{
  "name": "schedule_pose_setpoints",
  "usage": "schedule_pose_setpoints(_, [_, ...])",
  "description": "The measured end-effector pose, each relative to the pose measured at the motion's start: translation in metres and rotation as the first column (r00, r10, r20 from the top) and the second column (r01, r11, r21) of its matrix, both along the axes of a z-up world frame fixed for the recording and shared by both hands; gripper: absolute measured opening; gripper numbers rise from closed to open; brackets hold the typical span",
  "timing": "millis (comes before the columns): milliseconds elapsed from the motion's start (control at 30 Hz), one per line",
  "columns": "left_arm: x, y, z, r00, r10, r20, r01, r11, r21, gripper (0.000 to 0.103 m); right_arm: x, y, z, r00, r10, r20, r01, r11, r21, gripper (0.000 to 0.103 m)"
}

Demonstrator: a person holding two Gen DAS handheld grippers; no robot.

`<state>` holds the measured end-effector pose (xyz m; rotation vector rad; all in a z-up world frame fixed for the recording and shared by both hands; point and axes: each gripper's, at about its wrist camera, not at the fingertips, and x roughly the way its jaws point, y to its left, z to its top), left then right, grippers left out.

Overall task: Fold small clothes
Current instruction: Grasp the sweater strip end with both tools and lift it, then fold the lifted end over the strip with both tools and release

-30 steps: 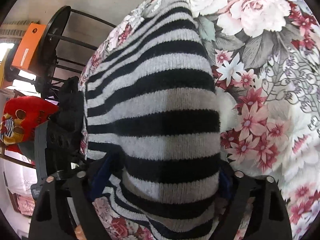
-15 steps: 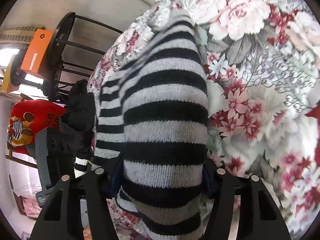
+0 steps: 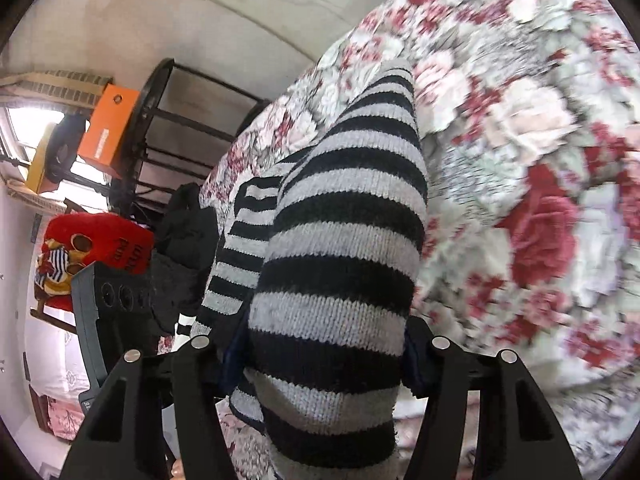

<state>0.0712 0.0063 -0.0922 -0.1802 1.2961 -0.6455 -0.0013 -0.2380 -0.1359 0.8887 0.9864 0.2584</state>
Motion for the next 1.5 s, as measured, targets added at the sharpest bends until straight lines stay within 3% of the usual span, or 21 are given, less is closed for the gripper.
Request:
schedule_pose_setpoints(167, [-0.017, -0.037, 0.026, 0.996, -0.073, 0.058, 0.074, 0.997, -0.013, 0.083, -0.034, -0.036, 0.025, 0.998, -0.047, 0.045, 0.047, 0.999, 0.000, 0.061])
schedule_pose_setpoints(467, [-0.055, -0.129, 0.073, 0.966, -0.206, 0.155, 0.218, 0.974, -0.060, 0.083, -0.106, -0.113, 0.077, 0.972, -0.175, 0.159, 0.185, 0.981, -0.051, 0.061])
schedule_pose_setpoints(667, [-0.091, -0.214, 0.099, 0.923, -0.330, 0.197, 0.344, 0.938, -0.039, 0.083, -0.161, -0.174, 0.094, 0.936, -0.293, 0.198, 0.305, 0.952, -0.036, 0.061])
schedule_pose_setpoints(933, [-0.146, -0.322, 0.129, 0.854, -0.455, 0.251, 0.480, 0.876, -0.045, 0.083, -0.240, -0.251, 0.119, 0.849, -0.451, 0.274, 0.480, 0.876, -0.047, 0.061])
schedule_pose_setpoints(1067, [-0.172, -0.372, 0.146, 0.820, -0.499, 0.282, 0.534, 0.844, -0.059, 0.083, -0.280, -0.291, 0.136, 0.787, -0.524, 0.325, 0.566, 0.823, -0.046, 0.061])
schedule_pose_setpoints(1200, [-0.206, -0.422, 0.161, 0.765, -0.547, 0.340, 0.600, 0.797, -0.066, 0.083, -0.318, -0.324, 0.148, 0.717, -0.587, 0.376, 0.645, 0.763, -0.041, 0.061])
schedule_pose_setpoints(1267, [-0.219, -0.440, 0.161, 0.740, -0.564, 0.365, 0.622, 0.781, -0.053, 0.083, -0.336, -0.343, 0.145, 0.677, -0.630, 0.380, 0.685, 0.729, -0.012, 0.061])
schedule_pose_setpoints(1367, [-0.236, -0.474, 0.139, 0.703, -0.613, 0.361, 0.654, 0.756, 0.009, 0.086, -0.355, -0.372, 0.124, 0.632, -0.697, 0.339, 0.743, 0.670, -0.009, 0.063])
schedule_pose_setpoints(1433, [-0.235, -0.497, 0.101, 0.716, -0.623, 0.314, 0.614, 0.777, 0.141, 0.086, -0.360, -0.390, 0.092, 0.618, -0.751, 0.233, 0.776, 0.630, -0.029, 0.064])
schedule_pose_setpoints(1467, [-0.232, -0.505, 0.074, 0.740, -0.616, 0.272, 0.570, 0.788, 0.233, 0.086, -0.360, -0.402, 0.063, 0.606, -0.786, 0.125, 0.794, 0.608, -0.028, 0.067])
schedule_pose_setpoints(1500, [-0.227, -0.508, 0.054, 0.763, -0.606, 0.224, 0.552, 0.792, 0.261, 0.095, -0.362, -0.410, 0.040, 0.594, -0.802, 0.055, 0.804, 0.595, -0.003, 0.075])
